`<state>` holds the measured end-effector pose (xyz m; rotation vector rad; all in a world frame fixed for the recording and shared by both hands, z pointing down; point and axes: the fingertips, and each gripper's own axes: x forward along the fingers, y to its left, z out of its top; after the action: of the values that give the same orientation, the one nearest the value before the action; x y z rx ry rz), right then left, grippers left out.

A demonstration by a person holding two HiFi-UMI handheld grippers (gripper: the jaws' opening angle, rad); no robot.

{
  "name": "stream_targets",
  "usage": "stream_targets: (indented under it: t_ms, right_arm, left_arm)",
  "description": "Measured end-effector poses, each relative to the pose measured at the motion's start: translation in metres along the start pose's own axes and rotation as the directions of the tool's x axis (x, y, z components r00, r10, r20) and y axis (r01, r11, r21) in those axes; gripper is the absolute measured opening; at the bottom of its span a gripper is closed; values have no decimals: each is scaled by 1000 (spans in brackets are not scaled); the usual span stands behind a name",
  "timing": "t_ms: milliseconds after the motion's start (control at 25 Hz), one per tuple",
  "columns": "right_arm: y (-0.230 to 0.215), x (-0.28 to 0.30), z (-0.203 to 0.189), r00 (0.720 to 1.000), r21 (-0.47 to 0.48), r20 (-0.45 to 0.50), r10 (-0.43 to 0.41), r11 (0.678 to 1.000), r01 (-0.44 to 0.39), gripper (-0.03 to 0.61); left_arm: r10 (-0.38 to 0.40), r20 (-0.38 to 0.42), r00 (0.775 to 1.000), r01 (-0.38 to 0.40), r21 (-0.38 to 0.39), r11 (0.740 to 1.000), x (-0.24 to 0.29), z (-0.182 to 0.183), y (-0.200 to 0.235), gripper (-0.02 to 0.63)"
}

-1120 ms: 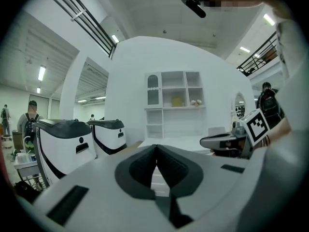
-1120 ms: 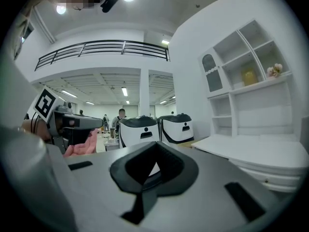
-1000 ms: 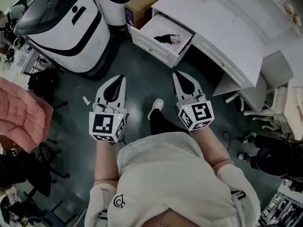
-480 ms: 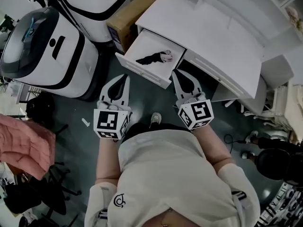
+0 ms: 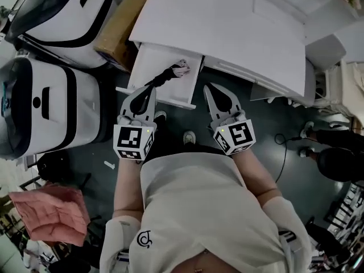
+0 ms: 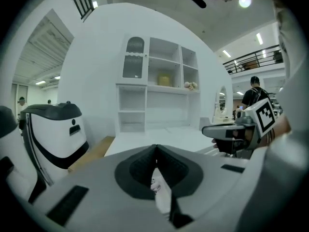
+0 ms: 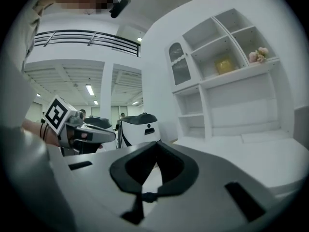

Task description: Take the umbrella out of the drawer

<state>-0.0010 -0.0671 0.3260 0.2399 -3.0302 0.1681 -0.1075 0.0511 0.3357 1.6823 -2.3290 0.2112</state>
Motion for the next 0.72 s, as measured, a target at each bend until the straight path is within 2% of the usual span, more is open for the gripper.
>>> stream_targets:
  t_ms: [160,360,520,720]
  right_arm:
    - [-18,20,-3,994,24,-19,-103,994,104,6]
    - [-40,54,-20,981,73,-47,-189,979,192,6]
    - [-54,77,-46,963,117,-90,-254,958,263,6]
    - [-64,95,-76,936,107,-143,-321,935,337,6]
  left_arm:
    - [-148,-75,986,149,4,989,54,-9,14,13]
    - [-281,-168,945,286,4,958,118,-38,35,14]
    - [-355,-266,896,371,11,928,163,-78,52,14]
    - [-453,-372,811,487,-2,874,200,-124,51,13]
